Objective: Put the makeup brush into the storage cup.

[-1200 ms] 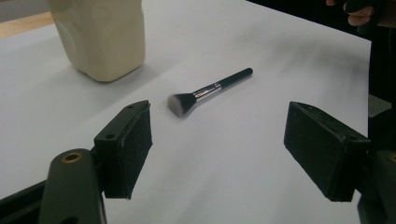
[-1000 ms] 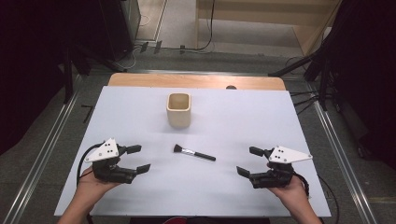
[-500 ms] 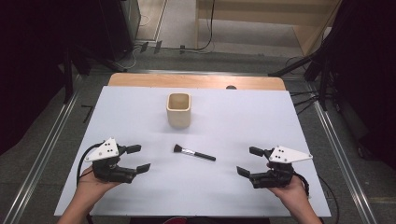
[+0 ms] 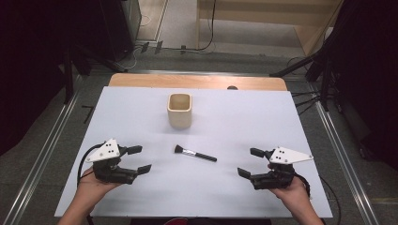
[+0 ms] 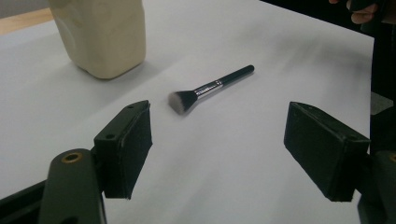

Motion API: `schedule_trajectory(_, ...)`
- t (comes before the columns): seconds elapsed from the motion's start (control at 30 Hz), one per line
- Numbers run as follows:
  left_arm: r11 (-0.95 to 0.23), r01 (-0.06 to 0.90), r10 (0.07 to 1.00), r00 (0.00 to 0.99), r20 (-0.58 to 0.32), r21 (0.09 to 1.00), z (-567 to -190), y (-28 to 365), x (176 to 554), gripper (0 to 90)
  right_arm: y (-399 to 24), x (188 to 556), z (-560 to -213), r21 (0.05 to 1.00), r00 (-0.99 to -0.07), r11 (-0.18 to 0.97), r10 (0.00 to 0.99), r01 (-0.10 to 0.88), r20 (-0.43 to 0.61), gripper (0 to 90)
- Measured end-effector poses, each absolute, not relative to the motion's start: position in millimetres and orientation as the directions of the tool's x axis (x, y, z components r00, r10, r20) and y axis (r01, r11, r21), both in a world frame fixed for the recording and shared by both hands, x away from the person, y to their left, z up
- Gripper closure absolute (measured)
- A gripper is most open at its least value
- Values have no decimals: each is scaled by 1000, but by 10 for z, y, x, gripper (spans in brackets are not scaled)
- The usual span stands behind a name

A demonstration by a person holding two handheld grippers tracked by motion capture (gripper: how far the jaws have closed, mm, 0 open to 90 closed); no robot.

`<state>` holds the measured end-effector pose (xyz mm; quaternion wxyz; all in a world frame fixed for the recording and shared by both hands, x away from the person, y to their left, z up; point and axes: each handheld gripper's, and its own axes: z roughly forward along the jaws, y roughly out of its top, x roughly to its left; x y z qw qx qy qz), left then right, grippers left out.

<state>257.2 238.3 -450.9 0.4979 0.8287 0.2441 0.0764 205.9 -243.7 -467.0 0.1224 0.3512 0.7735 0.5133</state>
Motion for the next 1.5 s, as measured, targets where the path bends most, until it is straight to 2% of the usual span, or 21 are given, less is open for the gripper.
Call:
schedule_trajectory(0.73, -383, 329, 476, 871, -121, 863, -4514, 2326, 2625, 240, -2442, 2049, -4691, 872, -722, 233, 669, 430, 177, 152)
schedule_trajectory(1.5, -410, 324, 424, 895, -137, 853, -4503, 2061, 2806, 239, -2508, 1988, -4723, 870, -703, 213, 685, 444, 191, 152)
